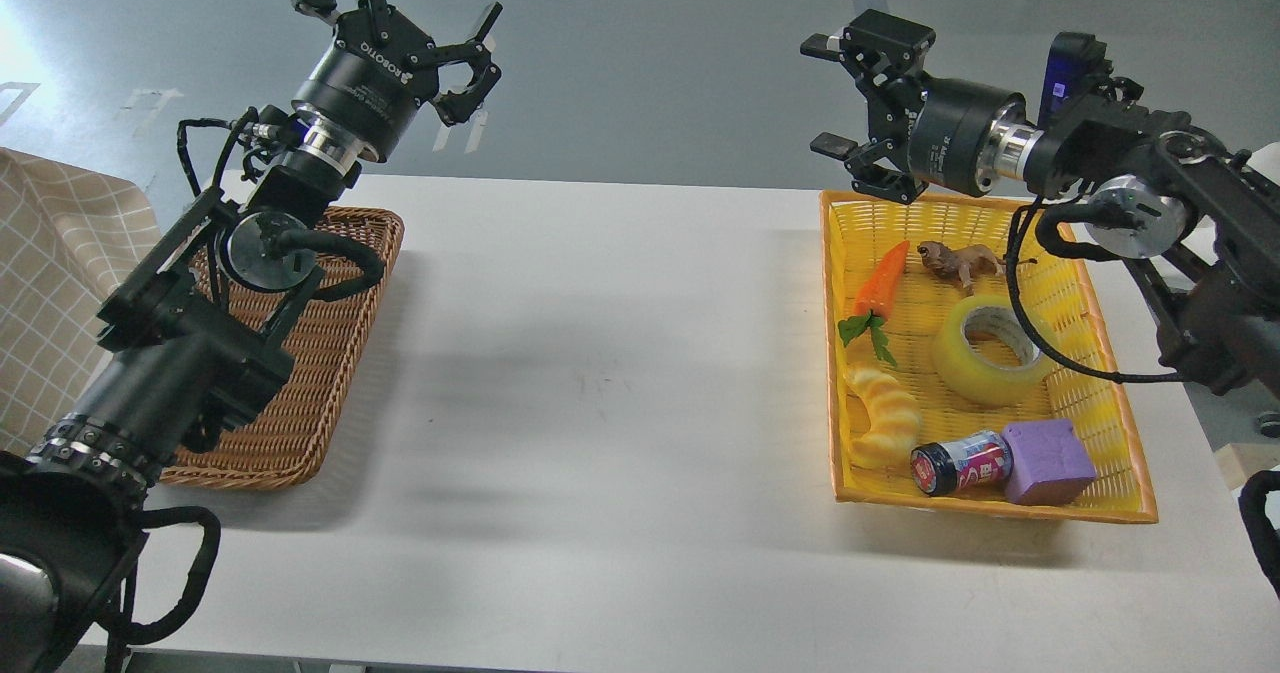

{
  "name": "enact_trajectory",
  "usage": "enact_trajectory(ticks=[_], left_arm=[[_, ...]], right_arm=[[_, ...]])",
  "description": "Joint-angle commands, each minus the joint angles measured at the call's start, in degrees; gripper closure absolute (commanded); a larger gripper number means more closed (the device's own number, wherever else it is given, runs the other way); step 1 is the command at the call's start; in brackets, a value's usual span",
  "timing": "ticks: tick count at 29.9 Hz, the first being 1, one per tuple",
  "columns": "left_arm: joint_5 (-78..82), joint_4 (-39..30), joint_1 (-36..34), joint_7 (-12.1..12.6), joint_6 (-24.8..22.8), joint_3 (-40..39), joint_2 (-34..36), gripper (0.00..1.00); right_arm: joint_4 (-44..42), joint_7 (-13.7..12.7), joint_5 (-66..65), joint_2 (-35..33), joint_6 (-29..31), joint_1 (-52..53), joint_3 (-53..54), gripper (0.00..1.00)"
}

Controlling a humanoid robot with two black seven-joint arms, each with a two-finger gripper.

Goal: Place and transfer tape with both arms
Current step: 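Swing the right gripper outward and reposition it above the yellow basket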

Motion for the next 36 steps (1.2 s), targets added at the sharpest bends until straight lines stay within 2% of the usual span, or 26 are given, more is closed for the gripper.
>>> enact_trajectory(ticks=[1,5,13,31,36], left_arm=[[0.0,0.0,0.0,0.01,0.0,-0.03,0.18,0.02],[0.09,-0.26,0.0,0.01,0.0,0.23,0.44,0.02],[0.09,-0.35,0.0,0.01,0.0,0.06,0.01,0.02],[0.09,-0.35,-0.09,0.01,0.0,0.06,0.27,0.02],[0.09,-0.27,-0.09,0.01,0.0,0.06,0.18,0.02]], right_arm=[[4.03,0.01,-8.19,-3.31,-0.01,-0.5,-0.02,0.0],[9.39,-0.08,-17.85,-9.63,-0.01,-1.38,-0.11,0.0],[13.8,-0.17,-25.08,-17.28,-0.01,-2.52,-0.2,0.0],[13.62,-0.52,-45.46,-17.55,-0.01,-10.86,-0.29,0.0],[13.45,-0.78,-46.61,-17.73,-0.01,-13.06,-0.29,0.01]])
